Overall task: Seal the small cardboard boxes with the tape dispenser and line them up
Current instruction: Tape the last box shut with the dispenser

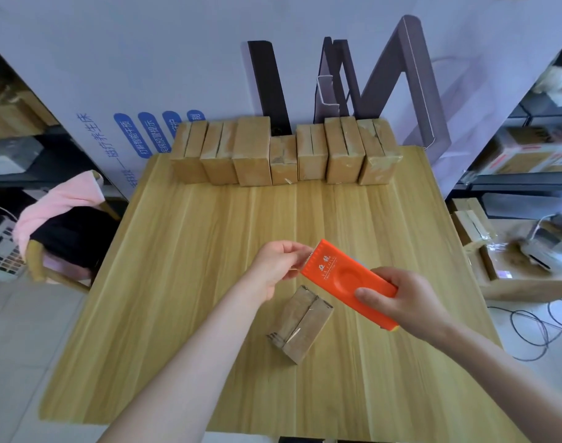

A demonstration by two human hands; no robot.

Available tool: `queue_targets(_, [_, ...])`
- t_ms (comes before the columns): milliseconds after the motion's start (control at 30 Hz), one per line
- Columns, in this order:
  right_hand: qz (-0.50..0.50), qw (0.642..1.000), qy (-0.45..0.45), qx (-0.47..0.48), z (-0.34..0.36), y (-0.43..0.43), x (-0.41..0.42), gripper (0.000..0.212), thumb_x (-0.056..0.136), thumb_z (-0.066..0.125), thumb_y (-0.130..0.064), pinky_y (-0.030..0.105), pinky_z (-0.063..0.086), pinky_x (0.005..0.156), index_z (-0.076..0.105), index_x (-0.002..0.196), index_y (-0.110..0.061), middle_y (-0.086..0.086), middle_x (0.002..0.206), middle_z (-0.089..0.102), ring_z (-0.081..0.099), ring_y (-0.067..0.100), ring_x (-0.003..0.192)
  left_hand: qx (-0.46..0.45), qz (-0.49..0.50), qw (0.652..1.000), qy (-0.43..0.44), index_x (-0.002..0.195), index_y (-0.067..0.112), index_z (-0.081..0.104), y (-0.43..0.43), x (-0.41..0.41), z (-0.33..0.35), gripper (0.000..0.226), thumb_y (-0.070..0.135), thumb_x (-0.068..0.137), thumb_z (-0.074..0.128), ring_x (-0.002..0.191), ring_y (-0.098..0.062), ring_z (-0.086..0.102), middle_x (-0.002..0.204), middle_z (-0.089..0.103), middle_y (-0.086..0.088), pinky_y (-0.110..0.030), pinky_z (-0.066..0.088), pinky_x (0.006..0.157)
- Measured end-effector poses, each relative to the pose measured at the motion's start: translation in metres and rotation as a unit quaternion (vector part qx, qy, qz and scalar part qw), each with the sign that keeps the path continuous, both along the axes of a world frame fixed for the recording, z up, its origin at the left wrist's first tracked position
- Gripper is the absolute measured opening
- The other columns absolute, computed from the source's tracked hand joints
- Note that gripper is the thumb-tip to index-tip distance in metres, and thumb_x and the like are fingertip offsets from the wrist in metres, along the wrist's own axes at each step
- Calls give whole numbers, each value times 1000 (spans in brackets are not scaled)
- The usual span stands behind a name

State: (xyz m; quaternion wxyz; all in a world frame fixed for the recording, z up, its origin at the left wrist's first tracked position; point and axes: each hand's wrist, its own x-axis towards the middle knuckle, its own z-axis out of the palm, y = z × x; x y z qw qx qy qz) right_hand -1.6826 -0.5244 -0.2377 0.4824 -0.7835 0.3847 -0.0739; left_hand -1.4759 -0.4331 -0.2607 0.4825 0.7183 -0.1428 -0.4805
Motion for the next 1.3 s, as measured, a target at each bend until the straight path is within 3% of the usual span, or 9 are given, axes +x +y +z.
queue_targets(133, [-3, 1000, 10, -11, 2, 2, 2, 14, 78, 77, -29, 22, 49, 50, 64, 76, -35, -2, 68, 69, 65, 8, 62, 2, -46, 999, -13, 85, 19, 65, -2, 4, 2, 12, 24, 94, 60, 69, -10, 57, 72, 67, 7, -29, 46, 74])
queue_targets(300, [-17, 1000, 18, -11, 6, 5, 4, 10, 78, 76, -33, 32, 54, 50, 68, 80, -27, -2, 66, 68, 65, 8, 55, 10, -69, 997, -41, 79, 19, 64, -7, 10, 6, 13, 13, 91, 65, 55, -4, 52, 62, 62, 8, -18, 38, 53])
queue_targets(467, [-31, 996, 82, -31, 13, 10, 22, 35, 77, 70, -49, 47, 57, 53, 69, 83, -15, 4, 69, 69, 67, 20, 56, 39, -43, 994, -97, 71, 14, 62, -24, 14, 0, 26, -5, 89, 58, 54, -8, 49, 63, 58, 1, -16, 38, 46])
queue_targets(667, [-37, 987, 145, -51, 25, 14, 24, 38, 77, 67, -52, 45, 59, 57, 68, 86, -15, 1, 72, 68, 67, 19, 58, 59, -47, 990, -115, 68, 12, 61, -32, 18, -11, 36, -19, 81, 47, 56, -12, 51, 65, 60, -3, -17, 42, 49])
queue_targets(800, [-58, 987, 147, 6, 27, 10, -13, 29, 78, 72, -43, 41, 57, 46, 68, 81, -15, 6, 67, 67, 66, 22, 48, 88, 4, 983, -164, 69, 14, 65, -20, 42, -26, 25, -6, 83, 60, 59, -14, 56, 71, 66, -4, -30, 51, 73])
queue_targets(900, [-65, 981, 179, 26, 22, 6, -42, 23, 79, 73, -38, 37, 55, 42, 67, 78, -16, 7, 66, 67, 65, 22, 42, 106, 6, 981, -164, 71, 14, 68, -8, 46, -41, 21, -4, 82, 67, 65, -14, 62, 77, 71, -4, -34, 54, 82])
queue_targets(1100, [-42, 949, 314, -11, -27, 4, -50, 36, 78, 66, -56, 32, 55, 52, 66, 85, -21, -2, 71, 67, 65, 14, 50, 135, -6, 978, -160, 70, 19, 71, 1, 15, -77, 15, 8, 79, 76, 67, -11, 66, 73, 72, 1, -30, 55, 80])
queue_targets(1233, [-42, 936, 348, -39, -48, 6, -48, 37, 77, 63, -59, 23, 43, 45, 64, 85, -23, -7, 70, 64, 63, 10, 58, 140, 0, 975, -172, 71, 20, 70, 2, 10, -88, 13, 12, 80, 75, 72, -14, 67, 74, 72, -2, -23, 47, 72])
queue_targets(1300, [-44, 933, 356, -38, -54, 6, -45, 36, 78, 62, -59, 22, 44, 45, 63, 83, -23, -7, 70, 64, 64, 11, 56, 140, -1, 975, -173, 70, 21, 70, 1, 9, -92, 14, 13, 80, 75, 70, -14, 66, 73, 72, -2, -22, 46, 70])
